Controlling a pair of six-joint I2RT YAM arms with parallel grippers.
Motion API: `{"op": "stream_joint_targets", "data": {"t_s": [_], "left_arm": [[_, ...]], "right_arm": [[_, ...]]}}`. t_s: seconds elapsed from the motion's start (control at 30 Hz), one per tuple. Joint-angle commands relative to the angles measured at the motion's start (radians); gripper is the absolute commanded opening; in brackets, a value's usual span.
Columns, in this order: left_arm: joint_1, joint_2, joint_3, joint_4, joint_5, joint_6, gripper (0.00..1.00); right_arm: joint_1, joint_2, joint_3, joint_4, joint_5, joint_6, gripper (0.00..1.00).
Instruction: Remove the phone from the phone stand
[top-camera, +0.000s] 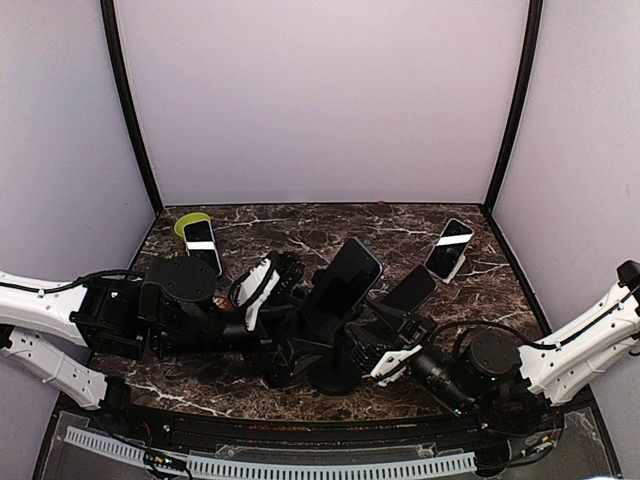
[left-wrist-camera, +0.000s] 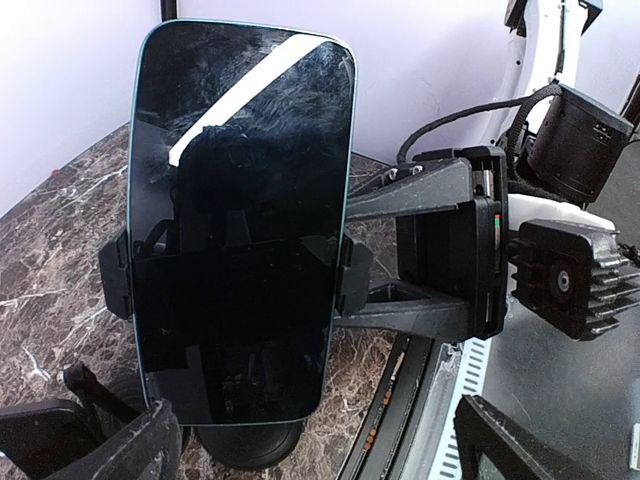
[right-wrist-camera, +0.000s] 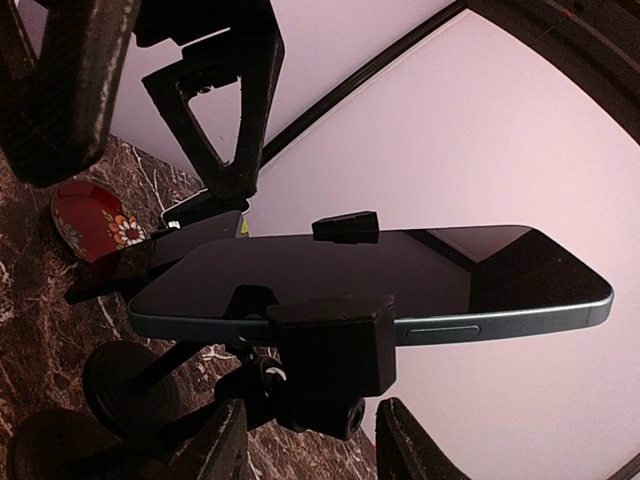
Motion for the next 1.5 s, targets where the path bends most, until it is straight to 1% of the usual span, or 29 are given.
{"op": "stream_joint_targets", "data": {"t_s": [0.0, 0.17, 0.4, 0.6, 0.8, 0.93, 1.1, 1.2, 1.23, 1.33, 1.47], "left_arm": [[0.027, 0.004, -0.006, 0.046, 0.073, 0.016, 0.95], [0.058, 0.019, 0.014, 0.035, 0.051, 0.020, 0.86], [0.061, 0.072, 0.057, 0.017, 0.063, 0.040, 0.80], [0.066, 0.082, 0.070, 0.022, 0.067, 0.048, 0.75], [0.065, 0.089, 0.074, 0.013, 0.075, 0.049, 0.73], [0.065, 0.086, 0.072, 0.013, 0.080, 0.050, 0.72], [0.067, 0.077, 0.062, 0.009, 0.073, 0.043, 0.71], [0.066, 0.067, 0.059, -0.003, 0.071, 0.040, 0.72], [0.066, 0.061, 0.055, -0.006, 0.068, 0.038, 0.74], [0.065, 0.027, 0.036, -0.023, 0.048, 0.032, 0.82], [0.062, -0.017, 0.009, -0.048, -0.002, 0.014, 0.94]], "right_arm": [[0.009, -0.008, 0.028, 0.028, -0.013, 0.022, 0.45], [0.006, -0.013, 0.039, 0.031, -0.034, 0.024, 0.45], [0.001, -0.003, 0.052, 0.033, -0.029, 0.017, 0.45], [-0.002, 0.008, 0.058, 0.035, -0.030, -0.003, 0.43], [-0.003, 0.017, 0.071, 0.039, -0.027, -0.011, 0.36], [-0.005, 0.025, 0.068, 0.053, -0.018, -0.012, 0.34], [-0.005, 0.027, 0.061, 0.068, -0.012, -0.012, 0.27], [-0.005, 0.026, 0.062, 0.074, -0.017, -0.010, 0.19], [-0.005, 0.026, 0.062, 0.072, -0.017, -0.010, 0.16], [-0.006, 0.024, 0.061, 0.072, -0.017, -0.007, 0.08], [-0.006, 0.030, 0.058, 0.078, -0.012, -0.008, 0.04]]}}
